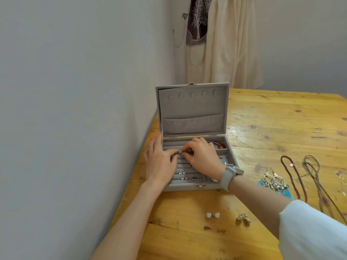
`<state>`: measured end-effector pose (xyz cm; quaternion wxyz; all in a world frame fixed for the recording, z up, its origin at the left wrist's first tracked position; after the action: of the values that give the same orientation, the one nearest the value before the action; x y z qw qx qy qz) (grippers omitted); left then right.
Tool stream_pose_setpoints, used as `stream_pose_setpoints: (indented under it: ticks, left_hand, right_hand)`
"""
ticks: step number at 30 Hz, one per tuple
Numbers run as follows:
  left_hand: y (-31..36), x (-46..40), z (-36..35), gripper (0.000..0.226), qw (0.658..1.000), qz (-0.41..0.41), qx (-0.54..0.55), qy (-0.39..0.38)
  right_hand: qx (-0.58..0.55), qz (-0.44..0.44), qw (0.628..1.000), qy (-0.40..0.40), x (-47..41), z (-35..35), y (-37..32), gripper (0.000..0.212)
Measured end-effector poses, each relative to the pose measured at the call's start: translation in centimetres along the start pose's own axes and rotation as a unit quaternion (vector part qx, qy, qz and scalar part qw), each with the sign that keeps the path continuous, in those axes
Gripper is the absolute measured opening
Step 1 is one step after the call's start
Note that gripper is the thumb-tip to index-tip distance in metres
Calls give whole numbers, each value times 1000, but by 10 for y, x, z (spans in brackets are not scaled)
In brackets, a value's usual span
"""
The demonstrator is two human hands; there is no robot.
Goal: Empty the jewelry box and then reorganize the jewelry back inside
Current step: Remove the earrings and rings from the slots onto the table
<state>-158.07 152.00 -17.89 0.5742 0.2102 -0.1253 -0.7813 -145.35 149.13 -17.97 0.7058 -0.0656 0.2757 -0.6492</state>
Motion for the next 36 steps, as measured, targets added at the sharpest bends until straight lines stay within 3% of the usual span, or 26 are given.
stream_pose_setpoints:
  ticks: [8,13,16,19,25,36]
  left_hand:
    - [6,-2,2,17,999,33,-1,39]
    - [17,16,25,12,987,-3,117,109]
    - [31,60,38,10,970,-32,220,102]
    - [39,118,30,9,964,-58,255,37]
    - [40,174,-10,17,977,-92,187,-41]
    - [54,170,-19,13,989,-97,104,-28]
  right_hand:
    - [-193,-44,976,95,31,35,12,10]
    - [-237,-80,957,145,71,65,17,10]
    - [-253,-83,951,159,111,76,12,12]
    - [-237,-79,959,133,157,72,5,16]
    - [-131,-18,989,71,216,50,-5,14]
    - [-38,-46,994,94,213,41,-3,12]
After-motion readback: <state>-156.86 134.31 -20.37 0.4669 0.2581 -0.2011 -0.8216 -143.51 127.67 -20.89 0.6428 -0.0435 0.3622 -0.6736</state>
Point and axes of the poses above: each hand's wrist, its own x-axis away from the middle knuckle, its own z-axis out of the back of the hand, y = z × x, the point moved 4 cm from there along -x, towards the middle knuckle, and after that the axes turned 10 degrees about z, right-handed, at the moved point
